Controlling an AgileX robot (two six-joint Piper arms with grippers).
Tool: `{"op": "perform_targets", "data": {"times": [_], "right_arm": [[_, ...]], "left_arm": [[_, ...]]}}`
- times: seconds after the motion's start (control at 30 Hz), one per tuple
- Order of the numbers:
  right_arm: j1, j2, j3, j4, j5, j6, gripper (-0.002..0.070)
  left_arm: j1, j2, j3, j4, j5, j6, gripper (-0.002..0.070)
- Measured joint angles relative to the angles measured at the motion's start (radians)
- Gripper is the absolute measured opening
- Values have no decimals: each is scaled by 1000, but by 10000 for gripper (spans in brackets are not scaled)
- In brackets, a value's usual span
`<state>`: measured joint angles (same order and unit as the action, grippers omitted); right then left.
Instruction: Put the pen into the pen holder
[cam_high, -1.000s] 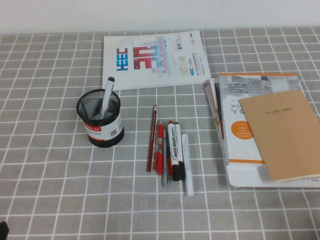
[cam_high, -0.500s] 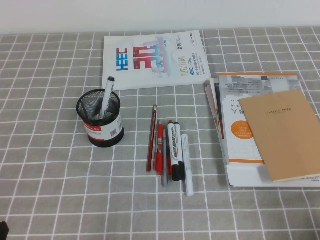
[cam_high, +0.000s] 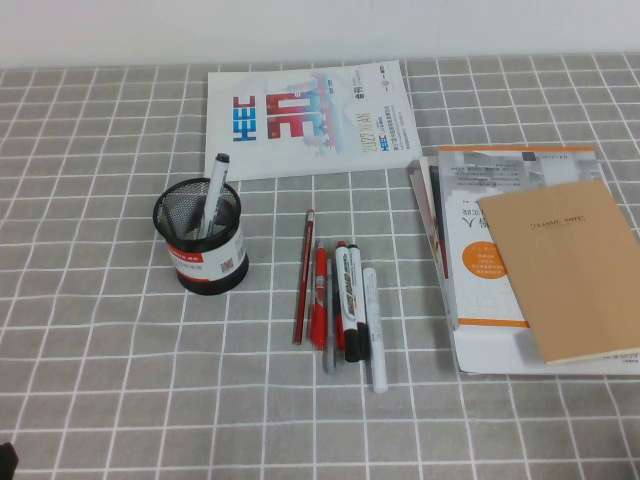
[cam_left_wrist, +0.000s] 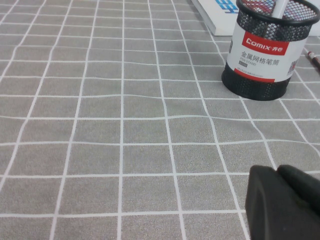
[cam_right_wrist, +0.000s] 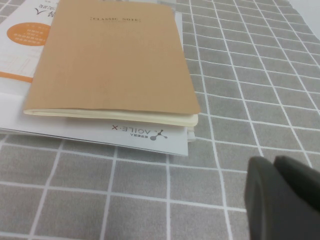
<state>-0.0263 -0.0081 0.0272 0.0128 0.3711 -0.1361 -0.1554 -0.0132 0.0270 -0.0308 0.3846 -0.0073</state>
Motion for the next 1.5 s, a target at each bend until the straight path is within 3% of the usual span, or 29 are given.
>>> {"op": "perform_targets", "data": {"times": [0.13, 0.23, 0.33, 0.53, 0.67, 0.9, 1.17, 1.5], "right_arm": [[0, 0, 0, 13, 0, 0, -12], [0, 0, 0, 123, -10, 0, -13], [0, 0, 0, 385, -60, 0, -13], [0, 0, 0, 1191, -183, 1, -13], [0, 0, 0, 1389, -309, -17, -12], [0, 0, 0, 1439, -340, -169, -13], [0, 23, -39, 1415, -83, -399, -13], [0, 471, -505, 972, 280, -454, -13]], "left_arm": [[0, 0, 0, 0, 0, 0, -5], [0, 0, 0, 0, 0, 0, -5], [0, 0, 0, 0, 0, 0, -5], [0, 0, 0, 0, 0, 0, -5], [0, 0, 0, 0, 0, 0, -5], [0, 0, 0, 0, 0, 0, -5], [0, 0, 0, 0, 0, 0, -5], [0, 0, 0, 0, 0, 0, -5]]}}
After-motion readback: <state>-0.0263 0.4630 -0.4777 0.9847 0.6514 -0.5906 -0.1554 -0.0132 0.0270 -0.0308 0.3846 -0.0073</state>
